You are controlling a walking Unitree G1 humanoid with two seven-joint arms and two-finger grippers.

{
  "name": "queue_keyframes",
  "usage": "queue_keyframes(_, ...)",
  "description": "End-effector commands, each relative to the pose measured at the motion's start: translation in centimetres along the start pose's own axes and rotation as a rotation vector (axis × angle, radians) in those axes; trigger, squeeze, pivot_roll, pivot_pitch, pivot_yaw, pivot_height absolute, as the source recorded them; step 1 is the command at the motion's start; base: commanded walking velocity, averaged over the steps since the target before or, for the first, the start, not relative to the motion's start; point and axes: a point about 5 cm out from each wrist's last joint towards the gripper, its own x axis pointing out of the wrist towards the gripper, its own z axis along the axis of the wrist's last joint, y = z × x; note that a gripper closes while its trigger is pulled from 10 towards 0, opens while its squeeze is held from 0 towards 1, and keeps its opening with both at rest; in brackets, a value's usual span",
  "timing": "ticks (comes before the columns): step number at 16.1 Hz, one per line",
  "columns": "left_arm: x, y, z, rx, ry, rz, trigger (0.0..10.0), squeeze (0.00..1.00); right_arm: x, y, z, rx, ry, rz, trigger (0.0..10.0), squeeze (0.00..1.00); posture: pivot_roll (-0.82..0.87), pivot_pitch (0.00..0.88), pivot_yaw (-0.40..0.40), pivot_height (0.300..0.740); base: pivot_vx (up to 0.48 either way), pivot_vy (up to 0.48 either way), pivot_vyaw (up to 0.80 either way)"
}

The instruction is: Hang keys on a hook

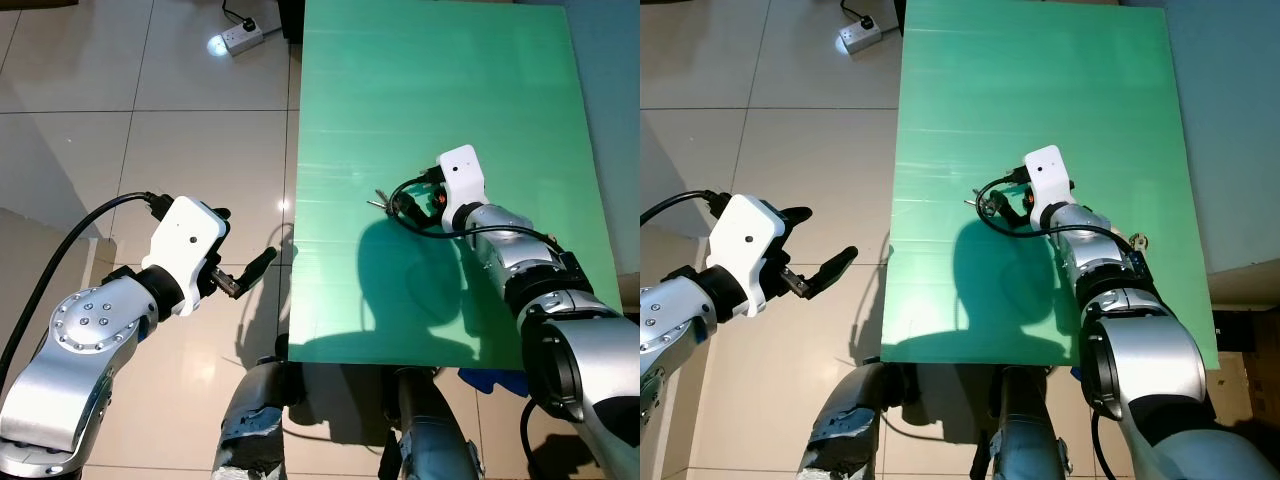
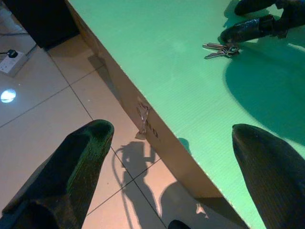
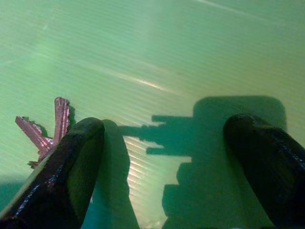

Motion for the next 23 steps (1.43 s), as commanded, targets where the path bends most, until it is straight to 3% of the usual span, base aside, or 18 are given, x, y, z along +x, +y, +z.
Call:
queue_keyframes(1,-0.4,-0.5,-0.1,0.001,0.009,-0.031,10.0,0.00,-0.2,-0.2,-0.5,0.007,0.016,0.002,10.0,0.00,0.16,0.498,0.056,0.740,0.000,0.000,0.00)
queue_keyframes(5,-0.3,-0.8,0.0,-0.003,0.007,-0.033,10.0,0.00,-0.2,-0.9,1.1,0.050,-0.068,-0.014,10.0,0.00,0.15,0.500,0.053,0.740,0.000,0.000,0.00)
queue_keyframes(7,-0.3,-1.1,-0.1,-0.008,0.007,-0.039,10.0,0.00,-0.1,-0.6,1.6,0.076,-0.094,0.050,10.0,0.00,0.14,0.502,0.049,0.740,0.000,0.000,0.00)
queue_keyframes(8,-0.3,-1.3,-0.1,-0.011,0.008,-0.050,10.0,0.00,-0.1,-0.3,1.5,0.079,-0.087,0.107,10.0,1.00,0.14,0.504,0.045,0.740,0.000,0.000,0.00)
queue_keyframes(14,-0.6,-3.2,0.1,-0.026,0.011,-0.190,10.0,0.00,-1.3,-0.6,-0.2,-0.074,0.039,0.324,10.0,0.98,0.11,0.513,0.026,0.740,0.000,0.000,0.00)
queue_keyframes(15,-0.7,-3.4,0.2,-0.028,0.010,-0.207,10.0,0.00,-1.4,-0.7,-0.3,-0.087,0.051,0.349,10.0,0.00,0.11,0.512,0.024,0.740,0.000,0.000,0.00)
queue_keyframes(19,-1.1,-4.5,0.5,-0.041,0.011,-0.317,10.0,0.00,-1.8,-0.7,-0.2,-0.102,0.047,0.428,10.0,0.00,0.10,0.513,0.024,0.740,0.000,0.000,0.00)
queue_keyframes(23,-1.0,-4.5,0.6,-0.038,0.011,-0.324,10.0,0.00,-1.5,-0.2,0.2,-0.179,0.012,0.411,10.0,0.00,0.10,0.515,0.028,0.740,0.000,0.000,0.00)
